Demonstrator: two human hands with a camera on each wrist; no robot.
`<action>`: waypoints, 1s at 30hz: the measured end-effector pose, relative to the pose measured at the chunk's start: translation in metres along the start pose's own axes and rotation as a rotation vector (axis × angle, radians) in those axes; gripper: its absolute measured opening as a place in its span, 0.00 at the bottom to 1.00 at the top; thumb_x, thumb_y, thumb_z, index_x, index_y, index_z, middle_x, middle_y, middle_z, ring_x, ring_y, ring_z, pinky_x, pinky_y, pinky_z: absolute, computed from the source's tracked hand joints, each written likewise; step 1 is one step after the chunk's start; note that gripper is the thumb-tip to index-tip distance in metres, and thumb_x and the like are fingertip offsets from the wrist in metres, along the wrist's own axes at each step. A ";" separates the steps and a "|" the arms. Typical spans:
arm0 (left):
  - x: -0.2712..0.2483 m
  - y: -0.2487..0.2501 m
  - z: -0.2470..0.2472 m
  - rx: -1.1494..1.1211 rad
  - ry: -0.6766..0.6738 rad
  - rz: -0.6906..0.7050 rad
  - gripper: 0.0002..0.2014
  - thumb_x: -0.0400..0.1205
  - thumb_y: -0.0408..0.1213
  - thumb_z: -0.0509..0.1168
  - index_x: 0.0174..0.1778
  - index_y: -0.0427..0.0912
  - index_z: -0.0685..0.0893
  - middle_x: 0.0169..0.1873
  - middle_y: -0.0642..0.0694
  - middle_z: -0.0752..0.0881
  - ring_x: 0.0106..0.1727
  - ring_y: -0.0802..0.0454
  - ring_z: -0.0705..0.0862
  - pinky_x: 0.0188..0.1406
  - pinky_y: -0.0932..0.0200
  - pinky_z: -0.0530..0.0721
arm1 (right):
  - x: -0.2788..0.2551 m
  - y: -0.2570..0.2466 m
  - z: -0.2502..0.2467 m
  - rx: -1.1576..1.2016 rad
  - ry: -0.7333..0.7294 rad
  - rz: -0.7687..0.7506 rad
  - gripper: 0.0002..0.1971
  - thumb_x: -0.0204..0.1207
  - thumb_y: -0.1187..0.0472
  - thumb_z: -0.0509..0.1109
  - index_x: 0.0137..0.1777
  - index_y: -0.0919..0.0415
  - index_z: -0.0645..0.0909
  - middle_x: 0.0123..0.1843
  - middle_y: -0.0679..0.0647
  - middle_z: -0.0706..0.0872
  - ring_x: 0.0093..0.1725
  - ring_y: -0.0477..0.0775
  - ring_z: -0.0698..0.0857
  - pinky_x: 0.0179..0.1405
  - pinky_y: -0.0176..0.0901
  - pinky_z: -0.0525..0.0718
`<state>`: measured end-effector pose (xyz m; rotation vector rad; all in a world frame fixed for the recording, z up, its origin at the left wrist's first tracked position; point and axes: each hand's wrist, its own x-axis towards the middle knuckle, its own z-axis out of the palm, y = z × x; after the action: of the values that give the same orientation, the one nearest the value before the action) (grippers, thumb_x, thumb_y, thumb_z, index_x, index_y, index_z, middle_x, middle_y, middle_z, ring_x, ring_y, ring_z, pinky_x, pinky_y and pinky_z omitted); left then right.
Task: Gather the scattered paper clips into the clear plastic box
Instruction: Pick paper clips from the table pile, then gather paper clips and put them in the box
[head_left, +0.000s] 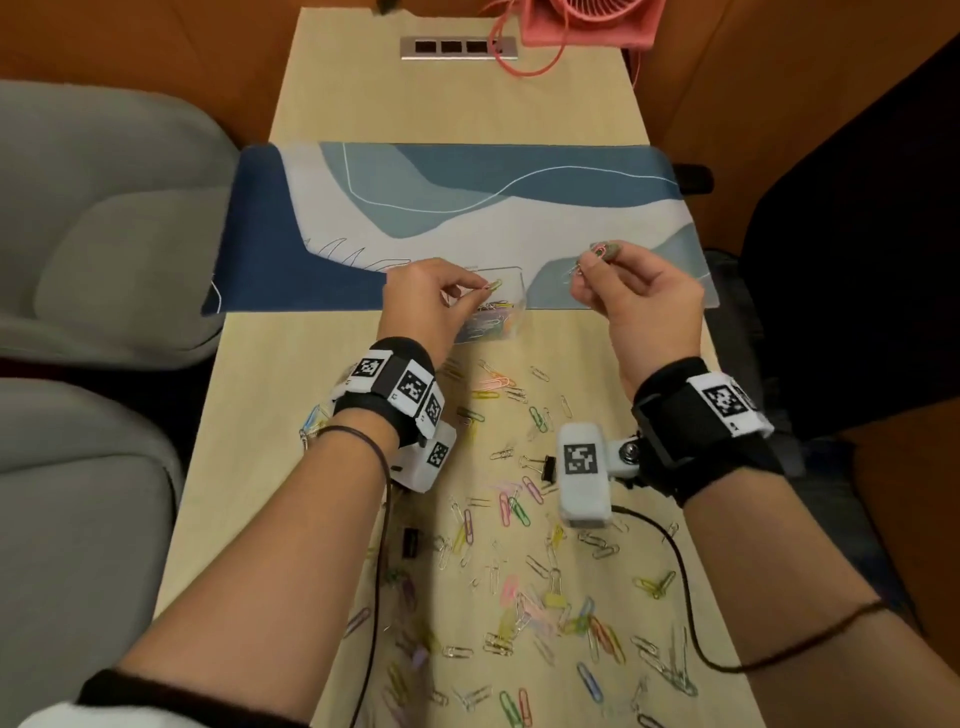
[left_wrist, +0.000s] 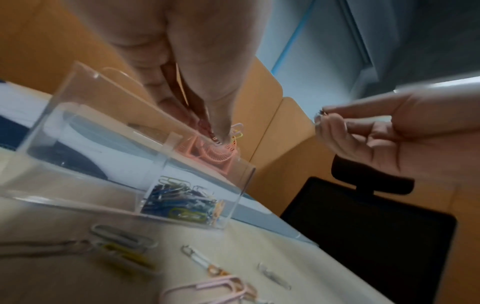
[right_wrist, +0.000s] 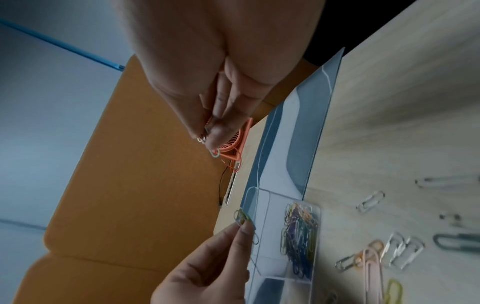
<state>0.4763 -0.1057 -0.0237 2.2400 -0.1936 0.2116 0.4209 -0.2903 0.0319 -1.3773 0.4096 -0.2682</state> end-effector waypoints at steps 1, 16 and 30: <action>0.001 -0.002 0.001 0.029 -0.002 0.029 0.04 0.75 0.43 0.77 0.43 0.49 0.94 0.37 0.55 0.87 0.35 0.60 0.80 0.39 0.64 0.81 | 0.000 0.004 0.002 0.020 0.020 0.004 0.07 0.75 0.70 0.73 0.53 0.70 0.84 0.42 0.62 0.88 0.37 0.50 0.88 0.46 0.40 0.88; -0.028 -0.016 -0.031 -0.049 0.168 0.102 0.04 0.77 0.41 0.74 0.46 0.48 0.92 0.39 0.56 0.88 0.41 0.59 0.81 0.47 0.64 0.78 | 0.039 0.033 0.056 -1.018 -0.308 -0.427 0.04 0.69 0.58 0.77 0.43 0.54 0.91 0.39 0.48 0.88 0.36 0.45 0.83 0.42 0.33 0.77; -0.182 -0.026 -0.106 -0.163 -0.113 -0.118 0.04 0.76 0.41 0.76 0.45 0.48 0.92 0.38 0.56 0.89 0.37 0.62 0.81 0.36 0.74 0.74 | -0.060 -0.001 0.023 -1.049 -0.347 -0.315 0.09 0.74 0.63 0.72 0.52 0.58 0.90 0.45 0.50 0.90 0.44 0.45 0.87 0.53 0.32 0.82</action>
<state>0.2958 0.0054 -0.0170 2.0942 -0.1333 0.0053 0.3772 -0.2448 0.0433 -2.4780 0.0049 -0.0461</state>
